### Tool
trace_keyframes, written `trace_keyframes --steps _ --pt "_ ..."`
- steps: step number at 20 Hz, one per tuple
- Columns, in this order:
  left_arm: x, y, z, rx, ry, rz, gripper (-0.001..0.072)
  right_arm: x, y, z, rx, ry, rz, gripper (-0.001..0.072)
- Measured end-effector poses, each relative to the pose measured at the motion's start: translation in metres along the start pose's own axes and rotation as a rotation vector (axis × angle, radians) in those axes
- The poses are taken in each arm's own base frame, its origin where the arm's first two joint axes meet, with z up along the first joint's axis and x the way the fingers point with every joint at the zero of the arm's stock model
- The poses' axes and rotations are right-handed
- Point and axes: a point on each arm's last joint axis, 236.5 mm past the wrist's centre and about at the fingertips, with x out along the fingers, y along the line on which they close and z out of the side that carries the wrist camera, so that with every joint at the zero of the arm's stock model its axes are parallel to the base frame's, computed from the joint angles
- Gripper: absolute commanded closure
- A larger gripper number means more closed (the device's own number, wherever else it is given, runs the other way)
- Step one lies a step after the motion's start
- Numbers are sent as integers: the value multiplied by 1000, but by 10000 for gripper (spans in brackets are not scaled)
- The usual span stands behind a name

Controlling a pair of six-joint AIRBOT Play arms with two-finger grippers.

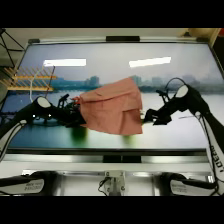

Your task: Fold the shirts.

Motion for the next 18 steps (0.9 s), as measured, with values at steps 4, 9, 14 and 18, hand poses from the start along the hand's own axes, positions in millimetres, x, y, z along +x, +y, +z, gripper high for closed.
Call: trace_keyframes --steps 4,9,14,18 --pt "9 2 4 -11 -11 4 585 21 5 -4 19 -6 22 24" --pt "12 2 2 -14 -2 2 671 48 18 -3 12 -32 6 25" --pt "12 2 -2 -15 12 -1 671 71 33 -6 26 -13 8 469" --pt "8 -1 -2 -6 8 -4 673 75 33 -2 17 -20 -14 665"
